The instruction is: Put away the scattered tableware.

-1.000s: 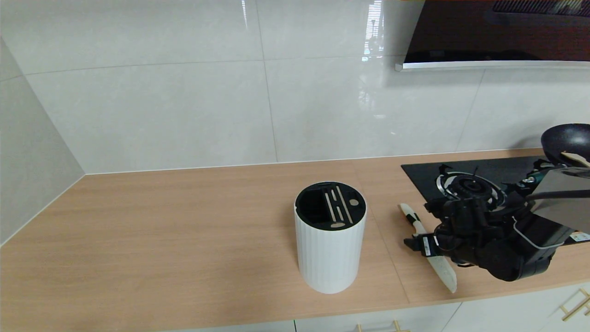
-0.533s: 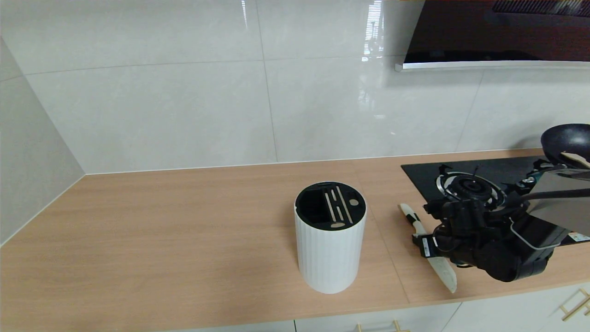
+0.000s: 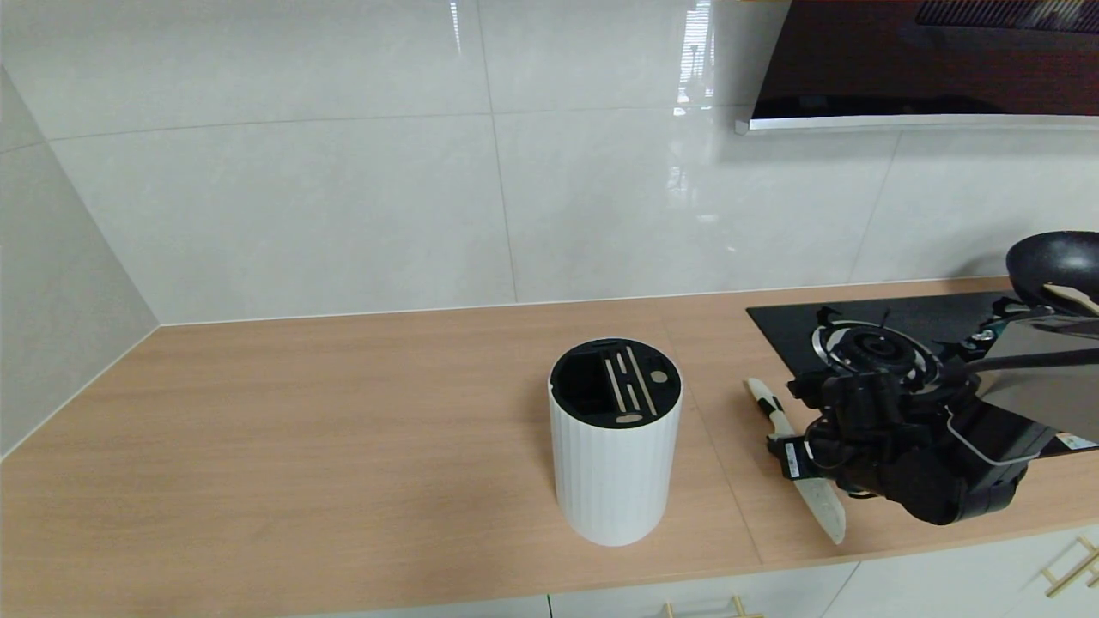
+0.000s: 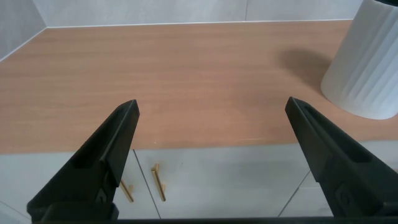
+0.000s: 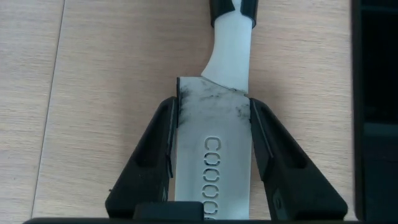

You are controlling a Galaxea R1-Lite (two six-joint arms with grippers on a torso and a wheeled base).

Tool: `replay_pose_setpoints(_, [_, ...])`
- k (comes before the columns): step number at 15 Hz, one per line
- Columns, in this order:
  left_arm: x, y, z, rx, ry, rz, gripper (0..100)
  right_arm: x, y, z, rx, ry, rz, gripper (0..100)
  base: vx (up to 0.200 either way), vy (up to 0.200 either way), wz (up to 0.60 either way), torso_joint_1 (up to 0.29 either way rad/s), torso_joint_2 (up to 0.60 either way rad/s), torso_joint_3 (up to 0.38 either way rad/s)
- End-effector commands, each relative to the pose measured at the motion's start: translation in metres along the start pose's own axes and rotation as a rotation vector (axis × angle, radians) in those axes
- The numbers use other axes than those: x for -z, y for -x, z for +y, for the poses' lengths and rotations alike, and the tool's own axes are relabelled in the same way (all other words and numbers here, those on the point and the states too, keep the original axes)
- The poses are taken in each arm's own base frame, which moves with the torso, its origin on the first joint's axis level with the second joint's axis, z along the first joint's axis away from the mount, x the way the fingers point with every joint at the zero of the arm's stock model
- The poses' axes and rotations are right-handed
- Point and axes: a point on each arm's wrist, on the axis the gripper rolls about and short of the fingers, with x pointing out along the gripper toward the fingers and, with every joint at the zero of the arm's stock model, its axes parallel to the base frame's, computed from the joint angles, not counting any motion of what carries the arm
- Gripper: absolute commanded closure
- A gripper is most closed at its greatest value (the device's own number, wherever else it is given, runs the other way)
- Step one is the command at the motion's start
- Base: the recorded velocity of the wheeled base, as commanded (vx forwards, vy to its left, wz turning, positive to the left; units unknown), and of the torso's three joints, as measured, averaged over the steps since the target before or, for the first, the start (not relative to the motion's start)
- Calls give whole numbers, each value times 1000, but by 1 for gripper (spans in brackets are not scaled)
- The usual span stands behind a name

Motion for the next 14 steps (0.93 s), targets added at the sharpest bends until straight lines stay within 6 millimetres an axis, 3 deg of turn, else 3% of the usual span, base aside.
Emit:
replay_pose_setpoints(1, [0, 0, 0, -1, -1, 3, 0, -12, 20, -1, -6, -4, -43, 100, 0, 0, 0, 0, 0, 0])
replay_pose_setpoints(3, [-4, 1, 0, 13, -2, -14, 0, -34, 54, -3, -12, -14, -144, 100, 0, 0, 0, 0, 0, 0])
replay_pose_setpoints(4, [-25, 7, -1, 61, 1, -72, 0, -46, 73, -3, -14, -17, -200, 100, 0, 0, 0, 0, 0, 0])
replay_pose_setpoints(6, [-75, 5, -4, 202, -4, -12, 0, -71, 108, -3, -23, -18, -323, 100, 0, 0, 0, 0, 0, 0])
replay_pose_setpoints(8, [-127, -29, -7, 282, -55, 85, 0, -96, 135, 7, -54, -6, -440, 100, 0, 0, 0, 0, 0, 0])
replay_pose_setpoints(10, [-159, -77, -11, 335, -71, 188, 0, -117, 159, 25, -105, 9, -531, 100, 0, 0, 0, 0, 0, 0])
replay_pose_setpoints(11, [-164, -94, -14, 365, -65, 227, 0, -122, 166, 31, -123, 15, -551, 100, 0, 0, 0, 0, 0, 0])
replay_pose_setpoints(12, [-169, -123, -24, 441, -52, 293, 0, -128, 185, 51, -168, 31, -582, 100, 0, 0, 0, 0, 0, 0])
replay_pose_setpoints(14, [-169, -161, -62, 621, 77, 373, 0, -127, 212, 79, -185, 48, -584, 100, 0, 0, 0, 0, 0, 0])
